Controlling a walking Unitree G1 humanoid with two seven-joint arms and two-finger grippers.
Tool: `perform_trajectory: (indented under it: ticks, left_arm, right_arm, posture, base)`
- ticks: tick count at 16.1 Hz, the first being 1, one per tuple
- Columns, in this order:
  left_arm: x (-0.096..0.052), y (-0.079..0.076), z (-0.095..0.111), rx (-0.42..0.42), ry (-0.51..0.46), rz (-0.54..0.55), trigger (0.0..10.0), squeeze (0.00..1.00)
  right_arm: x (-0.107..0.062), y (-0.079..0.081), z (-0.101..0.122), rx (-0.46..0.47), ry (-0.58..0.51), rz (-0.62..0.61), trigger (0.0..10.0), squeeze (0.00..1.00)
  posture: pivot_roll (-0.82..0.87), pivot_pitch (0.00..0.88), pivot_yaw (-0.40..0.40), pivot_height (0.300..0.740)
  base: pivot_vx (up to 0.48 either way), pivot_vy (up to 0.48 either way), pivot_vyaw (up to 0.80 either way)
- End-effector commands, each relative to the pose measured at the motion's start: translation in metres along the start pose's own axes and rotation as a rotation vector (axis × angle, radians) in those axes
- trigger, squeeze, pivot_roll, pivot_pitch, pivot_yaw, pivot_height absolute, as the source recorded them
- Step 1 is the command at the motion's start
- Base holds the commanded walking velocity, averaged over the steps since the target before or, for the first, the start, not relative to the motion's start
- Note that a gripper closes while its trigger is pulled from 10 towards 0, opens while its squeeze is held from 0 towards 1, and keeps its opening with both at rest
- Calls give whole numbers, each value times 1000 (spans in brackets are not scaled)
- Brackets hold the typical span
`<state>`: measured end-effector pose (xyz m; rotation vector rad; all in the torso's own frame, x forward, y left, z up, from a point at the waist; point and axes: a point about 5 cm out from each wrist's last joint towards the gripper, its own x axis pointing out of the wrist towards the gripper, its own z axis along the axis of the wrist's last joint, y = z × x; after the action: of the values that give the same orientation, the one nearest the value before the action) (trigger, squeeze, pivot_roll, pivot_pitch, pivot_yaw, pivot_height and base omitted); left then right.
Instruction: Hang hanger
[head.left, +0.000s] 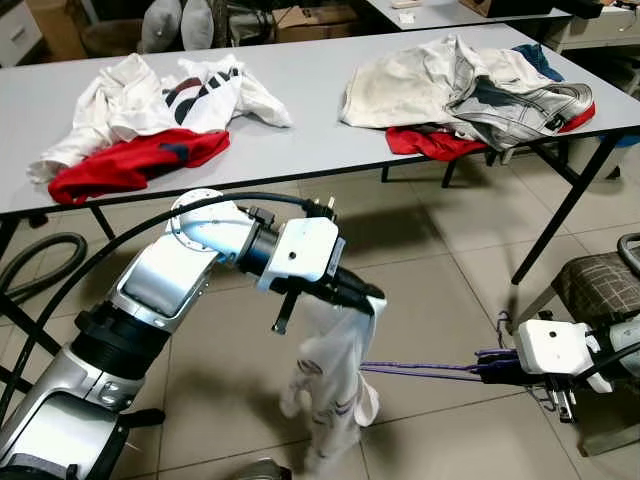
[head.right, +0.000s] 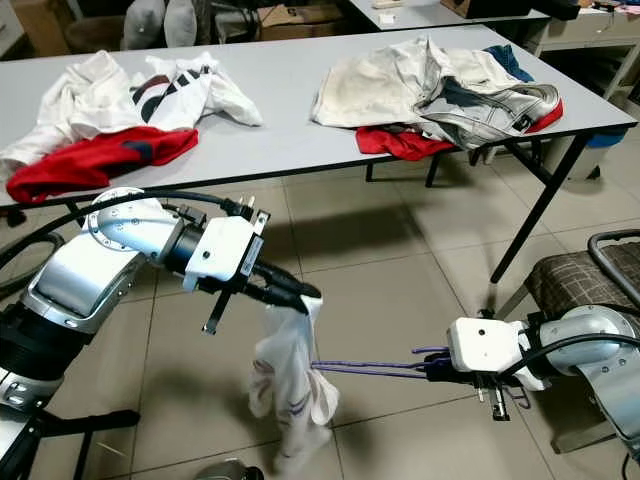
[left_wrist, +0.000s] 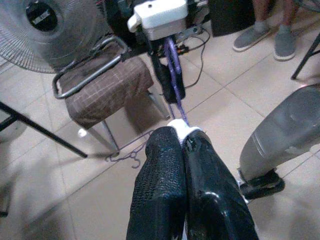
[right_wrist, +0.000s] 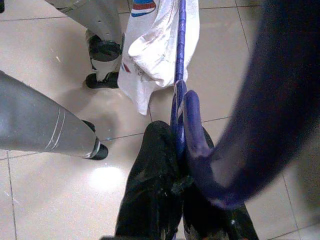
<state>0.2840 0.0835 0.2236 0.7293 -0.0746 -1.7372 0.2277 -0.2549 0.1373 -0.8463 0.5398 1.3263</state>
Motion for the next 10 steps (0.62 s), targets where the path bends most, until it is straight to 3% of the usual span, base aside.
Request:
perform_trajectory:
  ticks: [1, 5, 7, 10]
  left_arm:
    - [-5, 10, 4, 60, 47, 84, 10000, 0]
    - [-7, 21, 0, 35, 61, 235, 10000, 0]
    - [-6, 27, 5, 49, 18, 298, 10000, 0]
    - [-5, 24, 14, 50, -9, 272, 10000, 0]
  right_arm:
    - [0, -1, 1, 5, 1, -12, 10000, 0]
    - [6, 10, -2, 41, -12, -15, 10000, 0]
    - [10, 15, 0, 55, -22, -14, 10000, 0]
    - [17, 17, -6, 87, 6, -28, 10000, 0]
  posture:
    - [14, 68, 22, 740]
    - [9, 75, 28, 740]
    - [4, 80, 30, 740]
    - [-1, 83, 33, 740]
  base:
    - [0, 0, 0]
    - [0, 0, 0]
    - [0, 0, 0]
    - [0, 0, 0]
